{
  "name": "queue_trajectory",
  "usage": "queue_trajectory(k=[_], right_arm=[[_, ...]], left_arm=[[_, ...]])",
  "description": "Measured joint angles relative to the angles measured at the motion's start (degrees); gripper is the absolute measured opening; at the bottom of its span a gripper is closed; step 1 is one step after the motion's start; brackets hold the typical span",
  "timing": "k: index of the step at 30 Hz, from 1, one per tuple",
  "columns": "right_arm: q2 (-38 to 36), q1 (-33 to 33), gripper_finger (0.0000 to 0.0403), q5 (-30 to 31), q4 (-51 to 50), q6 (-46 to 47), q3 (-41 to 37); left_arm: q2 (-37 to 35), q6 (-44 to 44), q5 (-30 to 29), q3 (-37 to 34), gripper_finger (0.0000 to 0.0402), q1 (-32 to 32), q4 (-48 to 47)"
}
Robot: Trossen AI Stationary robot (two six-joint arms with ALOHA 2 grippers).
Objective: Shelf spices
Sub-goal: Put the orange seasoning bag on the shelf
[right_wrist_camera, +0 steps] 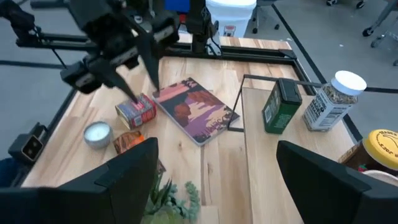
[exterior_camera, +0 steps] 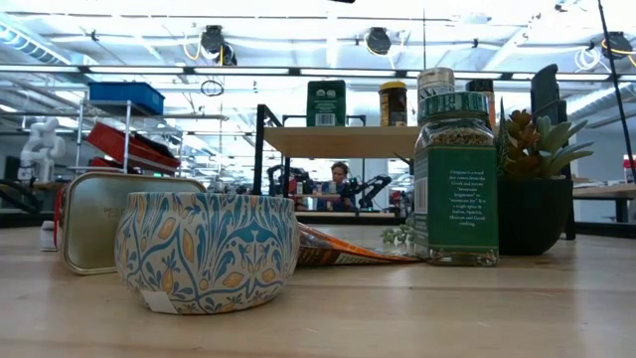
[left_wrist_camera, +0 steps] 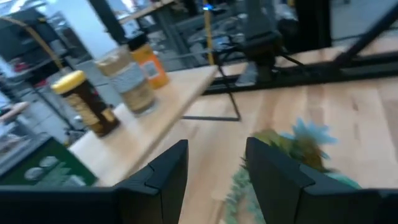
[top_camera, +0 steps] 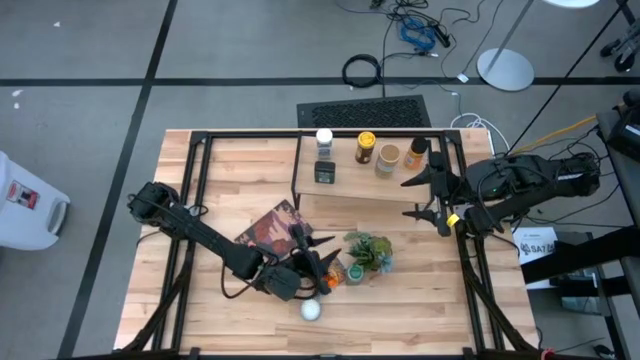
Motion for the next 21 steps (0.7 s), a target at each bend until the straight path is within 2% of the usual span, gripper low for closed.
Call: queue_trajectory(k=[7,21], right_arm=[[0.0,0.0,0.0315,0.0,-2.7,-1.9,0.0],[0.0,0.0,0.0315,0.0,-12.2,-3.6,0.0]], left_arm=[[0.0,-0.1,-4.6,2.8,0.0171,0.8,0.5],[0.0,-1.6,-12.8,3.1,0.0171,1.0,2.2]])
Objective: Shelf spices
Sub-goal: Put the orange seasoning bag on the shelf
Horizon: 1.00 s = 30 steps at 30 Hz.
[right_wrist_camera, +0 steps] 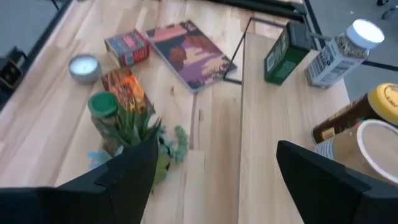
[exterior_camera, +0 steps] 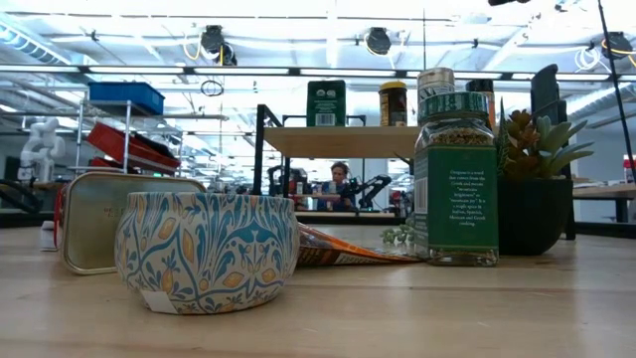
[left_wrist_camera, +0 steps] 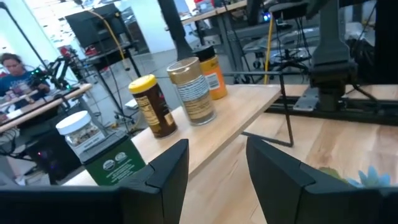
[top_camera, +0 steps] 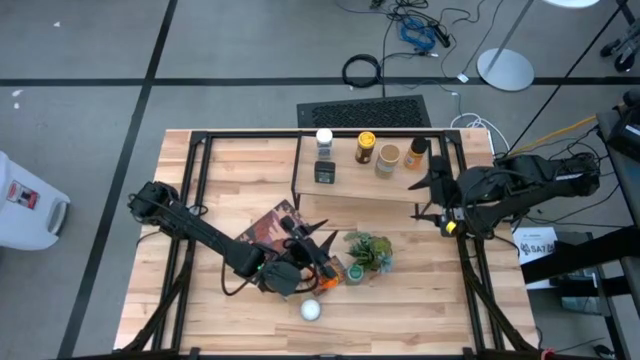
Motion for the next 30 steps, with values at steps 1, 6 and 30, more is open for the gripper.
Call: queue_trajectory(k=[1,6,30], right_arm=[[0.0,0.0,0.0315,0.0,-0.6,-0.2,0.0],[0.0,0.0,0.0315,0.0,-1.0,-0.4,0.0],[-1.4,0.0,0.0315,-8.1,-1.4,2.9,0.0]], left_arm=[[0.0,0.0,0.0,0.0,0.0171,0.0,0.6],[0.0,0.1,-0.1,0.0,0.0171,0.0,2.7],[-2.9,1.9,6.0,0.0,0.0171,-5.4,1.7]])
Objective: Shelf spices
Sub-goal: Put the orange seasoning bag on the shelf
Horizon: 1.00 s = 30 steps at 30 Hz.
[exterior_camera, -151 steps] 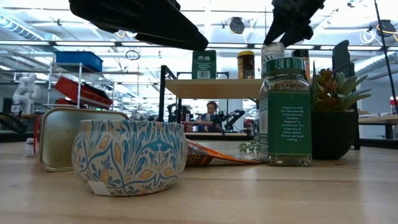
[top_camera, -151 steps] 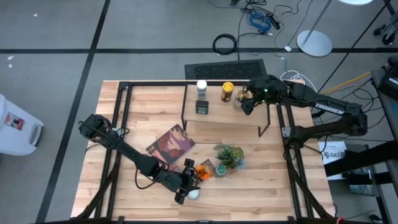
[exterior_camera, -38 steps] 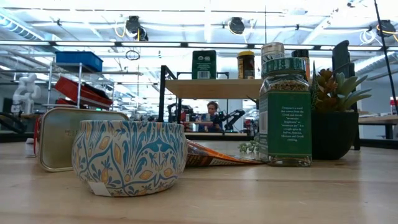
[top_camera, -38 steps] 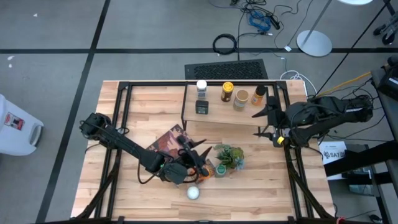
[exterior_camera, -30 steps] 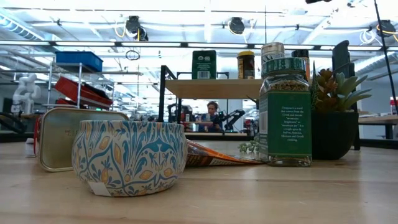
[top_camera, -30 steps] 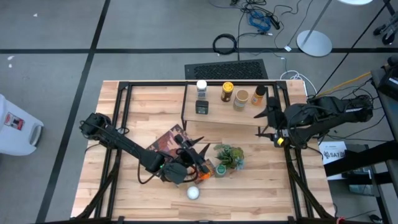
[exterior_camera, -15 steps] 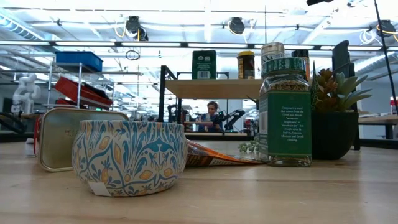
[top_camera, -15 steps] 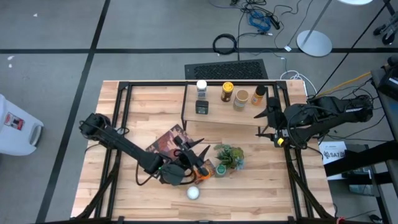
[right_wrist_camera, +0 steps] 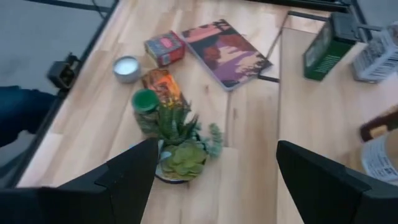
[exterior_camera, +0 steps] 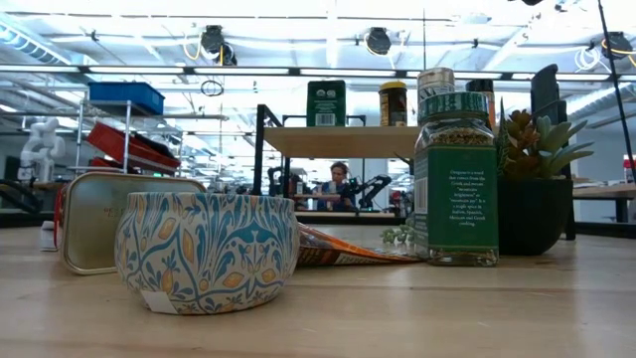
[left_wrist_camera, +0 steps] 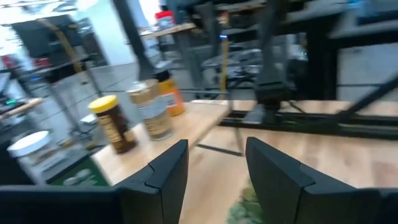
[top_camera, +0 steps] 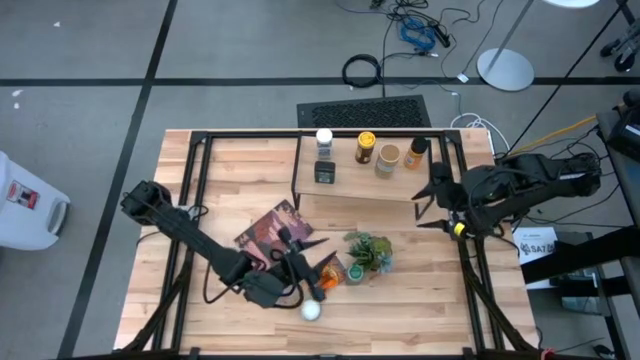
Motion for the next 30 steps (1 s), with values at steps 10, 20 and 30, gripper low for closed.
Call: queue_trajectory(k=[10,20,30], right_arm=[[-1.5,0.0,0.0315,-7.2,-0.1,-0.3,0.0],[-1.4,1.4,0.0315,-9.6,0.1,2.1,0.0],[-0.5,3.7,0.0315,-9.7,0.9,3.6,0.0]], left_arm=[[0.0,-11.0,14.1,0.0,0.0171,-3.1,-18.1],[-0.1,-21.8,30.2,0.0,0.0171,0.1,-31.1],[-0.2,-25.7,41.2,0.0,0.0171,5.3,-33.6]])
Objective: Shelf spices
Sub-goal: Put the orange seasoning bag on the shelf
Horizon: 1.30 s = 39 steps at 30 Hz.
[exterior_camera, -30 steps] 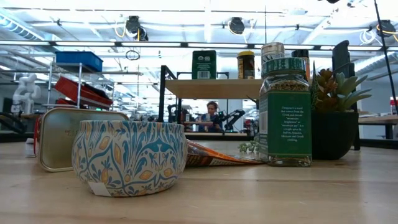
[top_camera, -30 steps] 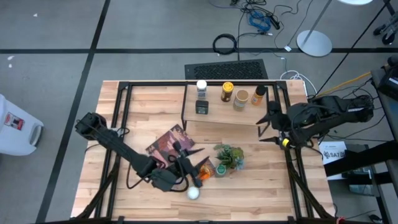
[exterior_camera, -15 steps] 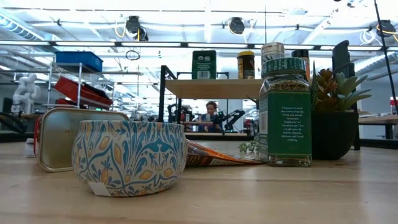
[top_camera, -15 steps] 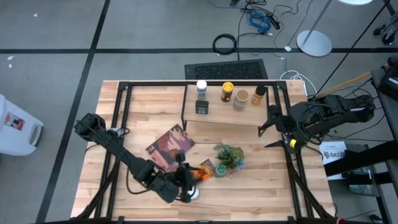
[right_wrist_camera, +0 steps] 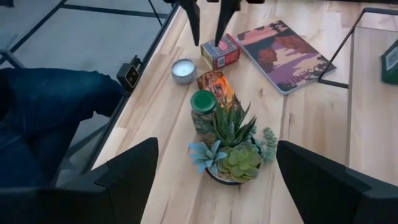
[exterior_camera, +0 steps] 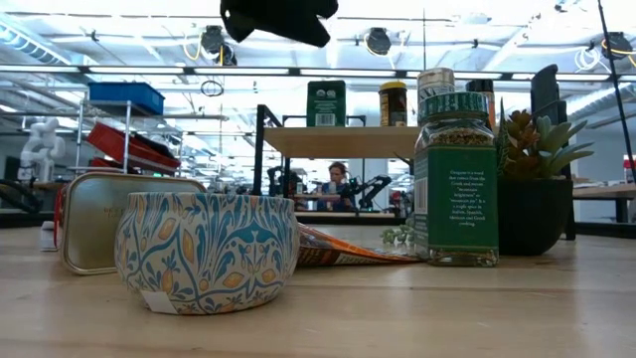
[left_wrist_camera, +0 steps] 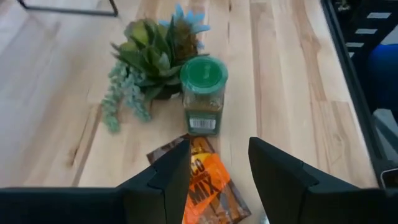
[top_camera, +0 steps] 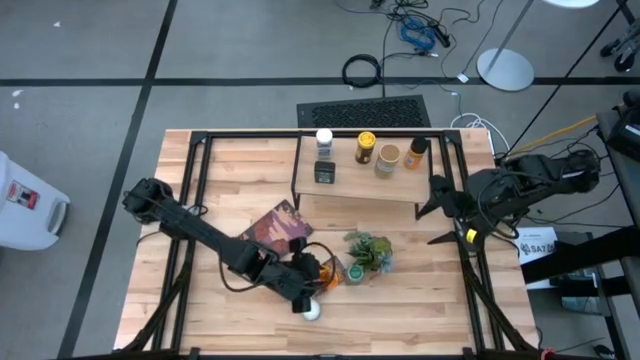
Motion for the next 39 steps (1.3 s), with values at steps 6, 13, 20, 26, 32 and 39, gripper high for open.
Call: queue_trajectory(k=[6,13,20,26,32,39], right_arm=[[0.6,0.5,0.0315,0.0,0.0,0.0,0.0],[0.6,0.5,0.0315,0.0,0.0,-1.2,0.0],[0.6,0.5,0.0315,0.0,0.0,-1.7,0.0],[0.6,0.5,0.0315,0.0,-0.1,-1.6,0.0],[0.6,0.5,0.0315,0.0,-0.1,-1.6,0.0],[0.6,0.5,0.0315,0.0,-0.1,-1.5,0.0]], left_arm=[[0.0,-1.7,2.2,0.0,0.0192,0.5,-2.3],[1.3,-6.9,1.5,0.0,0.0275,0.8,-2.1],[5.1,-12.3,5.6,0.0,0.0314,2.1,-2.3],[7.0,-15.2,9.0,0.0,0.0315,3.4,-2.2],[9.5,-15.7,13.0,0.0,0.0315,4.3,-2.0],[12.6,-16.7,15.4,0.0,0.0315,5.2,-2.7]])
